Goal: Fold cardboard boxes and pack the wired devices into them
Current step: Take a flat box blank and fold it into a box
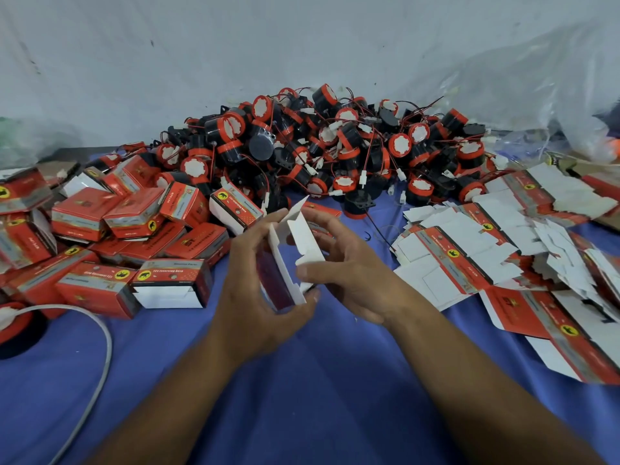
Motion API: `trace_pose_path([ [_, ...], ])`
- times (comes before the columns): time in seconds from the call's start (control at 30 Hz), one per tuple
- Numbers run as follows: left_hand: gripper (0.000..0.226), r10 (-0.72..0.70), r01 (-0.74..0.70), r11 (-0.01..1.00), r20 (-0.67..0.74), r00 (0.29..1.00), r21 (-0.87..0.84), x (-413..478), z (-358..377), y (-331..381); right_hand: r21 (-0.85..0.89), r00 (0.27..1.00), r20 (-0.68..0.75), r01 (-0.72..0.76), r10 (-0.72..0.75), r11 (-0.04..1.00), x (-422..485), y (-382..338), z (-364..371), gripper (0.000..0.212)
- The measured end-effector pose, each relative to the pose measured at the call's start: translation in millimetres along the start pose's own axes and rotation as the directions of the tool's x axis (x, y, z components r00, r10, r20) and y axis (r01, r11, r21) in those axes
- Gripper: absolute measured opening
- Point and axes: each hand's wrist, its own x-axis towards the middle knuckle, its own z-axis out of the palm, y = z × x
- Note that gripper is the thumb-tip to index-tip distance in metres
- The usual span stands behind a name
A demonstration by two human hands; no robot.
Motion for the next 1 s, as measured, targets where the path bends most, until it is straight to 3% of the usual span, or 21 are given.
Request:
trace_pose_path([
  [0.17,0.084,-0.006,0.009,0.997,-0.047,0.999,0.08,0,2,1,-0.191,0.997,-0.077,-0.003,-0.012,0.982,1,4,5,0.063],
  [0.3,0.083,-0.016,0.021,0.995,-0.058,0.998,0.097,-1,2,-2,-0.121,0.976,-0.216,0.01,-0.036,0.993,5,8,6,0.041],
  [0.5,0.088,-0.154,0.146,0.987,-0.113,0.982,-0.073,-2,-2,-2,0.093,0.998,-0.068,0.012,-0.005,0.996,6,9,8,0.044],
  [0.67,0.092,-0.183,0.166,0.979,-0.149,0.972,-0.118,-2,0,1,0.007,0.998,-0.017,0.063,-0.062,0.998,4,13,7,0.045],
  [0.73,0.086,-0.109,0.106,0.994,-0.115,0.987,-0.033,-2,-1,-1,0.009,0.995,-0.066,0.079,-0.078,0.997,4,14,8,0.045],
  [0.87,0.079,0.19,-0.177,0.96,-0.043,0.981,0.218,-1,0,-2,-0.021,0.984,-0.128,0.122,-0.123,0.992,5,14,5,0.041],
  [1.0,0.083,0.195,-0.192,0.946,0.014,0.981,0.261,2,-1,-1,-0.035,0.982,-0.145,0.116,-0.12,0.993,4,13,1,0.04],
])
